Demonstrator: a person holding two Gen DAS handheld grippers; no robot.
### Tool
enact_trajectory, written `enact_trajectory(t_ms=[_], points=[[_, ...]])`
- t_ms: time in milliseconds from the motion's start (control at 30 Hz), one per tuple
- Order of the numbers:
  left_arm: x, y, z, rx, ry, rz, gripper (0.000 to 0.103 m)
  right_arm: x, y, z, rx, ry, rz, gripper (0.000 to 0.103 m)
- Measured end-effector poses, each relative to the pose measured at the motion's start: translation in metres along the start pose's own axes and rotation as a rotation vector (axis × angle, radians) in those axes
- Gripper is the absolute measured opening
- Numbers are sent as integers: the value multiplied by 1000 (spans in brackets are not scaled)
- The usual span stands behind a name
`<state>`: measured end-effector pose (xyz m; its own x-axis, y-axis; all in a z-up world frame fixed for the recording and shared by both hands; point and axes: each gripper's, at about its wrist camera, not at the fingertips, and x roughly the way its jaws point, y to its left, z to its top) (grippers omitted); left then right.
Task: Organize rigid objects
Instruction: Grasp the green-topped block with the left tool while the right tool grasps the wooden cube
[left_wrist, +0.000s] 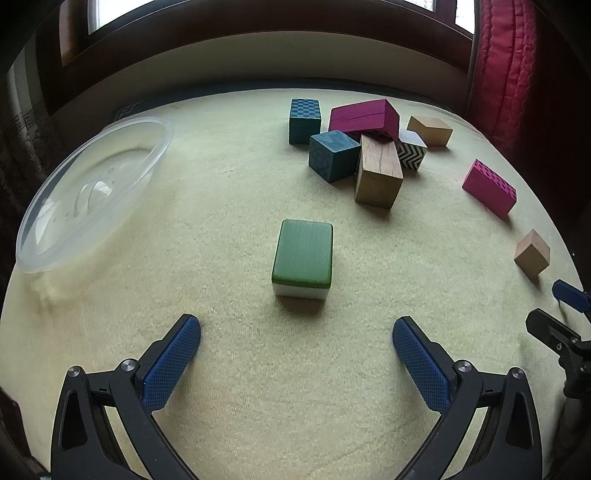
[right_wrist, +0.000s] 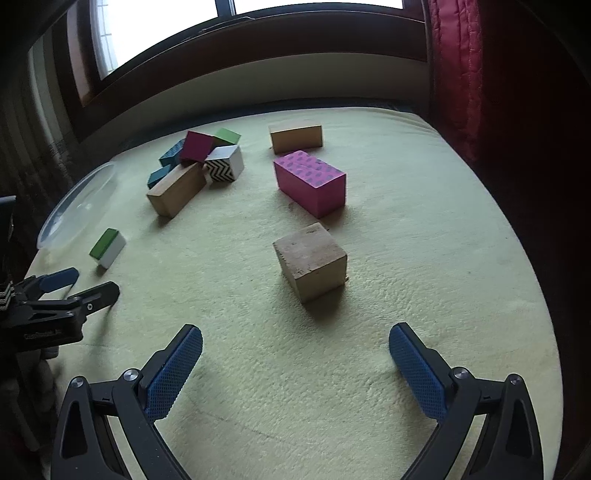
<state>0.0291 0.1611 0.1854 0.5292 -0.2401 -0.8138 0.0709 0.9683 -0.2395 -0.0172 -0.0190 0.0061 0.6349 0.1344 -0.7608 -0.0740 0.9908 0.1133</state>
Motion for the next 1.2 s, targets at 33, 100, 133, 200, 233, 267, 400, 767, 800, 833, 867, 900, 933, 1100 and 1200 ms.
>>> enact_trajectory(t_ms=[33, 100, 133, 200, 233, 267, 400, 767, 800, 833, 867, 900, 933, 1100, 1200], points=[[1, 0, 3, -2, 1, 0, 103, 0, -1, 0, 9, -2, -3, 103], [3, 2, 4, -6, 0, 7, 103, 0, -4, 0, 22, -5, 5, 103], [4, 2, 7, -8, 1, 10, 103, 0, -5, 0, 24, -6, 8, 103], [6, 2, 9, -9, 0, 13, 103, -1, -5, -1, 19, -7, 4, 103], [7, 2, 9, -9, -2, 13, 103, -1, -4, -1, 15, -6, 0, 103], [7, 2, 10, -10, -5, 12, 103, 0, -3, -1, 14, -6, -2, 103], [9, 2, 14, -10, -24, 16, 93, 0, -3, -1, 11, -5, -3, 103], [6, -1, 23, 19, -69, -31, 37, 0, -3, -1, 6, -4, -6, 103], [5, 0, 22, 19, -70, -34, 34, 1, -3, -1, 5, -4, -6, 103], [4, 1, 22, 13, -73, -38, 33, 1, -3, -1, 4, -4, -5, 103], [4, 2, 21, 9, -75, -46, 31, 1, -4, -1, 4, -4, -4, 103], [4, 4, 21, 1, -76, -54, 31, 1, -4, -1, 5, -4, -4, 103], [3, 4, 21, -3, -76, -58, 30, 1, -4, 0, 6, -4, -2, 103], [0, 7, 16, -11, -80, -77, 30, 0, -5, 1, 10, -4, -12, 103], [-3, 10, 14, -21, -83, -91, 30, 1, -9, 5, 32, -5, -18, 96]])
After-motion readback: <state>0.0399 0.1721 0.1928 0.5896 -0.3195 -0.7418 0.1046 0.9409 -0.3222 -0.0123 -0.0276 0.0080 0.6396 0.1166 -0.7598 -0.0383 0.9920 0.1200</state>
